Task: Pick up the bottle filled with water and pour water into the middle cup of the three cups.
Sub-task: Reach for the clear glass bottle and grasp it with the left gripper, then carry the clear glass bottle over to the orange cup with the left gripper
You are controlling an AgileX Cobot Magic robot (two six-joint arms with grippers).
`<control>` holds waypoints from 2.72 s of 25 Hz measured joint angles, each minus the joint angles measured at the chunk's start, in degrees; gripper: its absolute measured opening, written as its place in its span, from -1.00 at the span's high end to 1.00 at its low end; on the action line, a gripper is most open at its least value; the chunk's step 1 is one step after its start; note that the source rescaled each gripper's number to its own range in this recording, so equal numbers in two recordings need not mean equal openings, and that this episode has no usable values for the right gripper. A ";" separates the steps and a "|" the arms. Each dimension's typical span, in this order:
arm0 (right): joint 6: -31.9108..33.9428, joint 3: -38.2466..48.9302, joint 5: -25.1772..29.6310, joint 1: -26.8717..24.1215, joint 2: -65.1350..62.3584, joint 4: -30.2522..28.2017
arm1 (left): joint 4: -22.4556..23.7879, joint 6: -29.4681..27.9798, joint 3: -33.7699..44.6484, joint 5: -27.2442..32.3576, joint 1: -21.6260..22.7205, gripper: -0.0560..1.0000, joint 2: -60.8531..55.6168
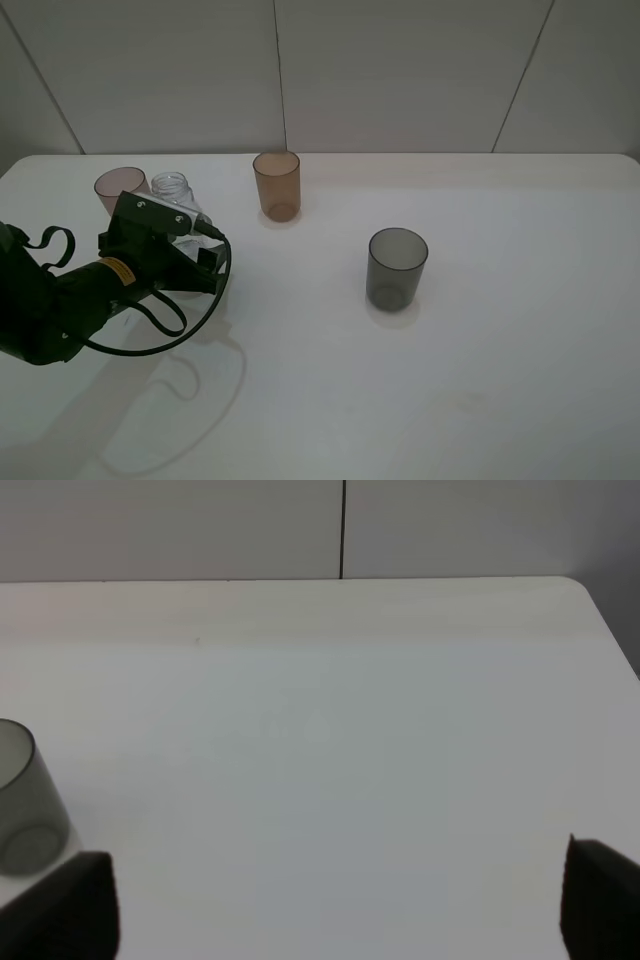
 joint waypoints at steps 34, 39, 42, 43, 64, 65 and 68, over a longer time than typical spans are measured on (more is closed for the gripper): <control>0.00 0.00 0.00 0.00 0.00 0.00 | 1.69 -1.61 0.18 7.80 -0.18 0.83 -18.19; 0.00 0.00 0.00 0.00 0.00 0.00 | 1.69 -1.61 -0.14 19.36 -0.18 0.83 -27.48; 0.00 0.00 0.00 0.00 0.00 0.00 | 1.69 -1.61 -2.82 27.44 -0.18 0.83 -32.51; 0.00 0.00 0.00 0.00 0.00 0.00 | 1.69 -1.61 -4.15 30.77 -0.18 0.83 -33.59; 0.00 0.00 0.00 0.00 0.00 0.00 | 17.65 7.80 -43.58 86.20 -0.18 0.83 -24.19; 0.00 0.00 0.00 0.00 0.00 0.00 | 18.69 7.80 -45.07 87.92 -0.18 0.83 -22.62; 0.00 0.00 0.00 0.00 0.00 0.00 | 22.08 7.80 -48.06 92.45 -0.18 0.83 -18.81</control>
